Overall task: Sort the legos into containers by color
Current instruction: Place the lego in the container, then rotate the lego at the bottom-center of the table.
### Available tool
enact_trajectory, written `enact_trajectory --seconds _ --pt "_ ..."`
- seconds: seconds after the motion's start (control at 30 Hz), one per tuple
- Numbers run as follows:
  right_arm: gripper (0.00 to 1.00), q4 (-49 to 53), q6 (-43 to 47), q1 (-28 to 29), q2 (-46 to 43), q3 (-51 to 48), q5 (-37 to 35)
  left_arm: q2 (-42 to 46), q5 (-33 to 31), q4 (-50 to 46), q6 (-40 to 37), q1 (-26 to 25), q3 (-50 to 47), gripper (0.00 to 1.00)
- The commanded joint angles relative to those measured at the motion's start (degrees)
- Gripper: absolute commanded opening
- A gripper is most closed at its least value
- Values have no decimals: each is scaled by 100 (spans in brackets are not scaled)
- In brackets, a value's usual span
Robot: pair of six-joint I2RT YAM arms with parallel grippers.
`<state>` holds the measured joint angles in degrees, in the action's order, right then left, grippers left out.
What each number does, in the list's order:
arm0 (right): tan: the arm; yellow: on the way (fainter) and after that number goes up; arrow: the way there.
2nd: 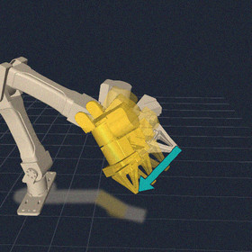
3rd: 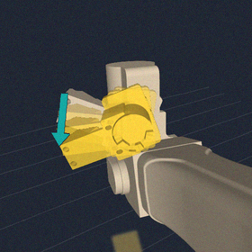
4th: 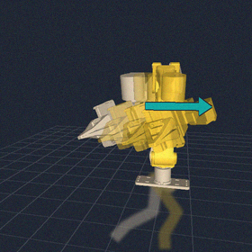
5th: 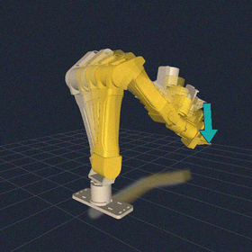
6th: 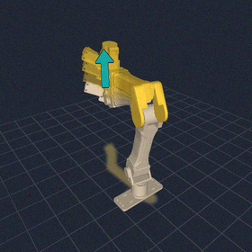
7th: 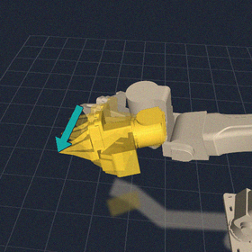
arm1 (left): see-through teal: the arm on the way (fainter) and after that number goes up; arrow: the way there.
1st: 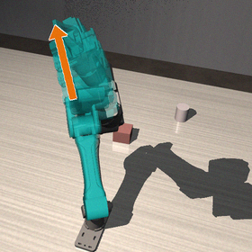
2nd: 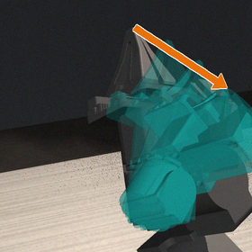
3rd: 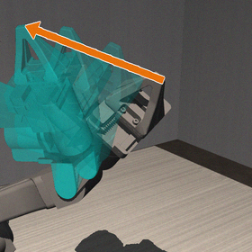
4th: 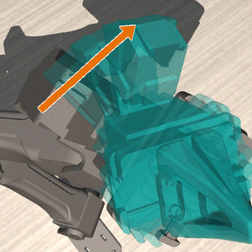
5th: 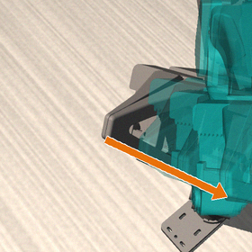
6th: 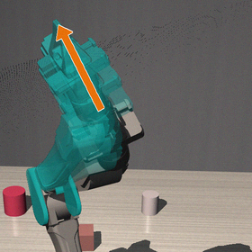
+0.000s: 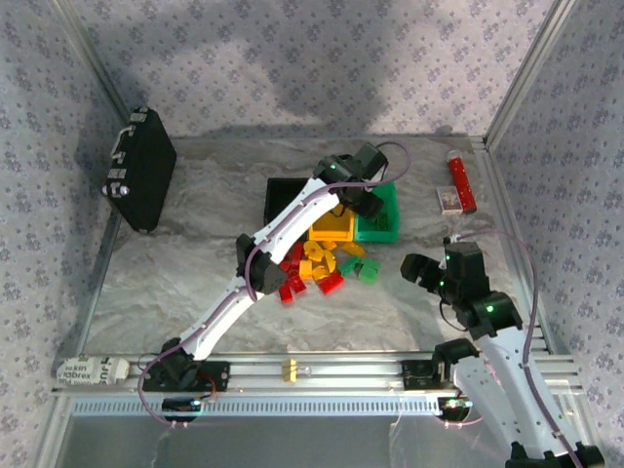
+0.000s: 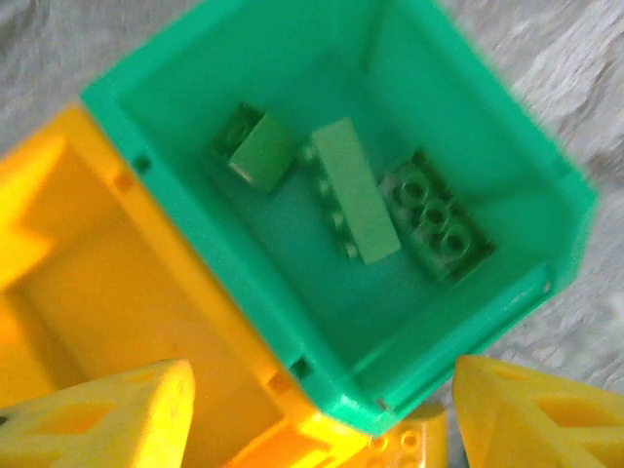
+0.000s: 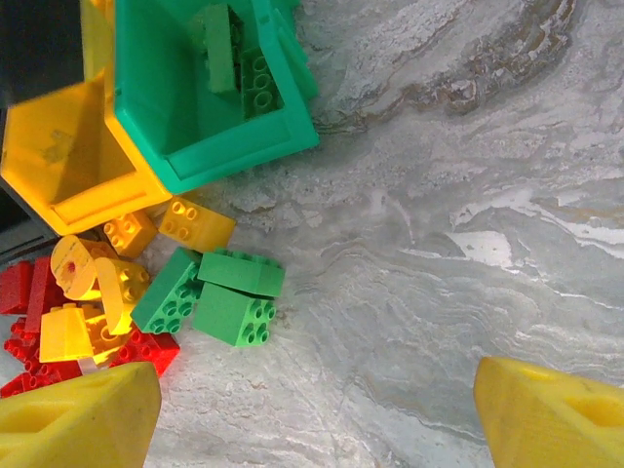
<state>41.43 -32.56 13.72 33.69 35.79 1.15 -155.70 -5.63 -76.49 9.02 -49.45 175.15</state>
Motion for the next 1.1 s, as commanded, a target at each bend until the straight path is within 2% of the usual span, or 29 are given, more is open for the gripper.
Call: enact_trajectory --seconds 0.0,0.17,0.33,0.37,0.43,0.5,0.53,0.6,0.73,0.83,0.93,1.07 --pt "86 -17 -15 -36 -25 -34 117 132 -168 -708 -130 -91 55 73" --pt "86 -32 118 -31 100 64 184 679 -83 -877 -480 -109 -584 74" --pt "88 76 339 37 229 142 92 1696 -206 -994 -905 -109 -1860 75" --pt "88 34 367 68 294 146 143 1984 -215 -898 -927 -117 -2315 75" --pt "89 -75 412 164 496 176 296 2895 -42 -188 -865 -112 -3864 74" --pt "89 -117 449 344 774 269 313 4257 245 1400 -716 -90 -6152 76" --pt "89 -153 460 443 869 308 274 4747 329 1907 -579 -62 -7029 77" --pt "90 -262 512 676 1055 388 228 5544 363 2416 -190 30 -8188 78" --pt "90 -379 642 1228 1651 712 86 6502 -29 2675 453 36 -9595 79" --pt "90 -407 702 1733 2193 1042 -185 7016 152 3217 997 150 -10738 80" --pt "90 -398 648 2053 2608 1326 -363 7211 317 3646 1414 226 -11523 82" --pt "90 -468 519 2291 2856 1498 -445 7147 209 4072 1817 268 -11955 84"
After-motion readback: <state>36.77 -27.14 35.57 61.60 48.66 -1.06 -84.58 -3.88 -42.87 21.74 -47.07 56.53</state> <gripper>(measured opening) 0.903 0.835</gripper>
